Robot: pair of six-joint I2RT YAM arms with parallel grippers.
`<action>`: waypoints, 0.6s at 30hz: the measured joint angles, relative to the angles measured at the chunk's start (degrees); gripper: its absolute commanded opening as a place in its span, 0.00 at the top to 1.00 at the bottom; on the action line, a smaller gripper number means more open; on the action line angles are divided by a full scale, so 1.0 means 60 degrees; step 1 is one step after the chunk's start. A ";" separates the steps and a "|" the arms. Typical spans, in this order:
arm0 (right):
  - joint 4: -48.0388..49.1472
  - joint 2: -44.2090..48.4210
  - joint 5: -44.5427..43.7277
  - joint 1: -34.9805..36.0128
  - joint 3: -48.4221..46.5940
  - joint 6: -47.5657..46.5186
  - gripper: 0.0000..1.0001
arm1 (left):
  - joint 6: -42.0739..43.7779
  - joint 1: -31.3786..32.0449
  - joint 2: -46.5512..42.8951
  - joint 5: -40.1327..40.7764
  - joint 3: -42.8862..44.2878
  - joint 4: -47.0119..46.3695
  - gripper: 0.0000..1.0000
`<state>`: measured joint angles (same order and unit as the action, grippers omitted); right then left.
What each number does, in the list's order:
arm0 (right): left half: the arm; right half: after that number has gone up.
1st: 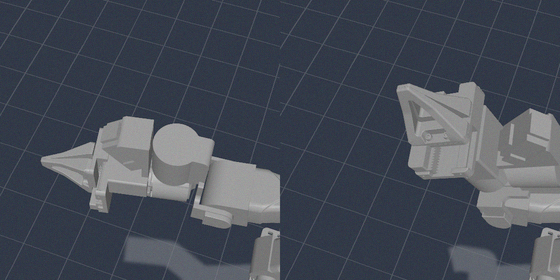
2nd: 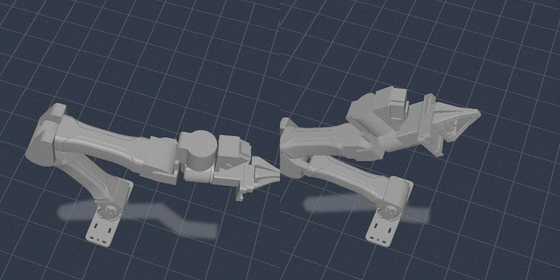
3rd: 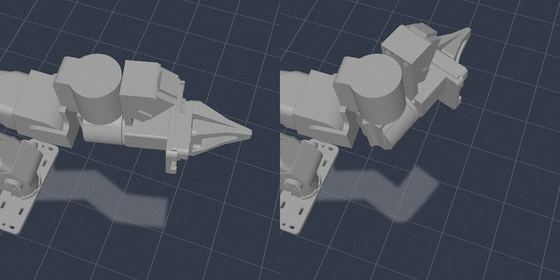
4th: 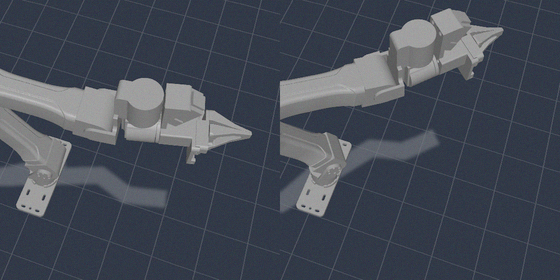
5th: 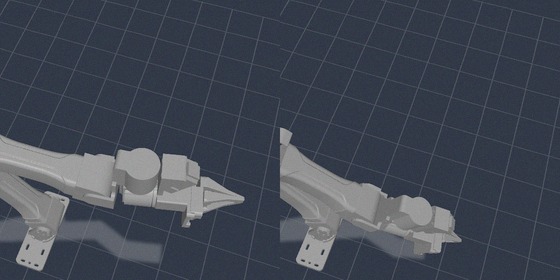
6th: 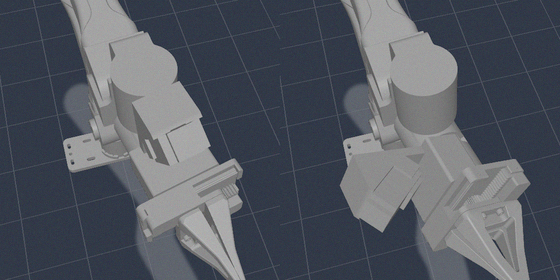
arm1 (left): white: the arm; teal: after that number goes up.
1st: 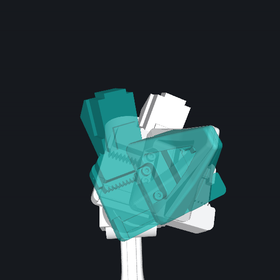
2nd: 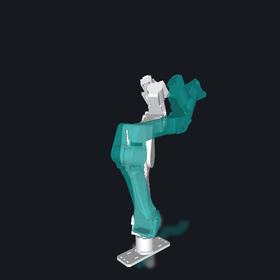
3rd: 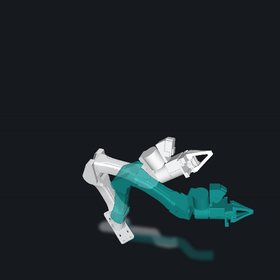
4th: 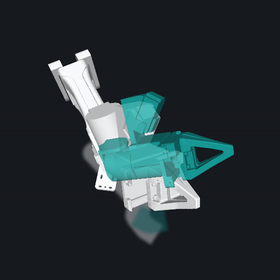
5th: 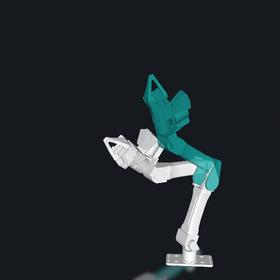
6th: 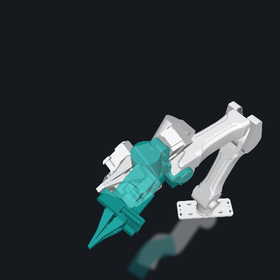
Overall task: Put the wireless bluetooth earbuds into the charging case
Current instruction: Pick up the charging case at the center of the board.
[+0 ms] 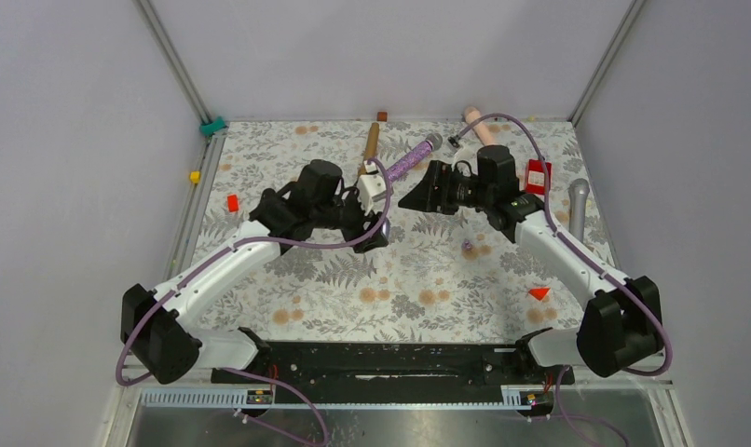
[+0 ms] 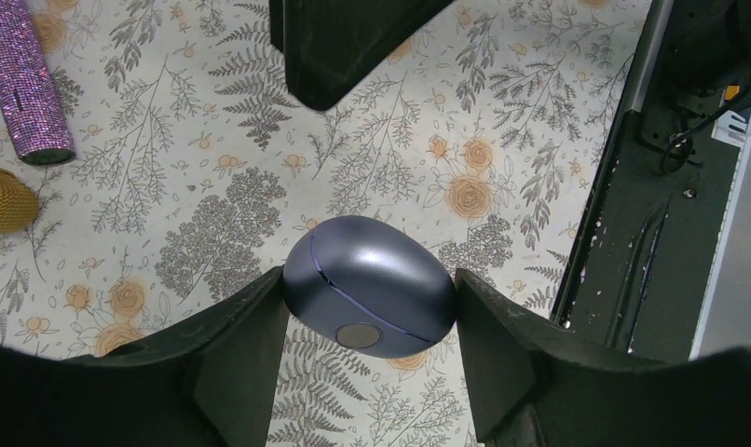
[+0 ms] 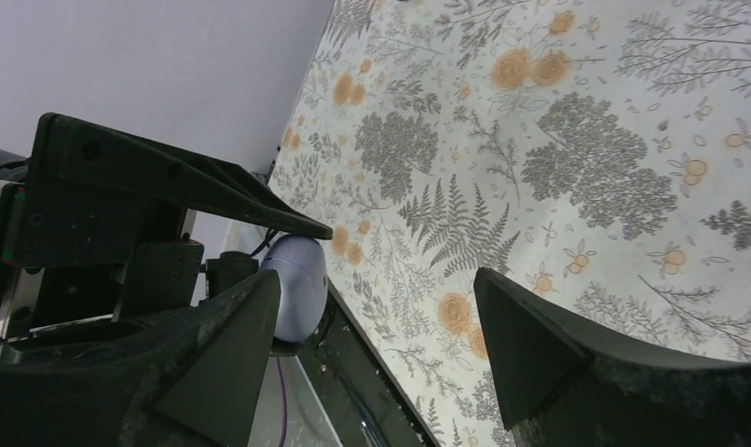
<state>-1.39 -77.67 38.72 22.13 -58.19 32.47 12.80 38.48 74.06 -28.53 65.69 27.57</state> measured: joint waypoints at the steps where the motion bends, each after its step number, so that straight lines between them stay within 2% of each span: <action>1: 0.0084 -0.0022 0.0004 0.0087 0.0000 0.0047 0.19 | -0.0044 0.0022 0.0007 0.0000 -0.0015 -0.0051 0.43; 15: 0.0204 -0.0412 -0.0044 0.1279 -0.0015 -0.0011 0.21 | -0.0248 0.0204 0.0251 -0.0044 -0.0040 -0.0168 0.43; 18: 0.0062 -0.0412 -0.0044 0.1530 -0.0022 -0.0160 0.24 | -0.0248 0.0204 0.0251 -0.0040 -0.0076 -0.0255 0.43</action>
<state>-1.02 -80.14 38.46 31.31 -58.33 31.51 11.31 39.70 75.57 -28.77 65.23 26.04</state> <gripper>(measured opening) 0.789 0.617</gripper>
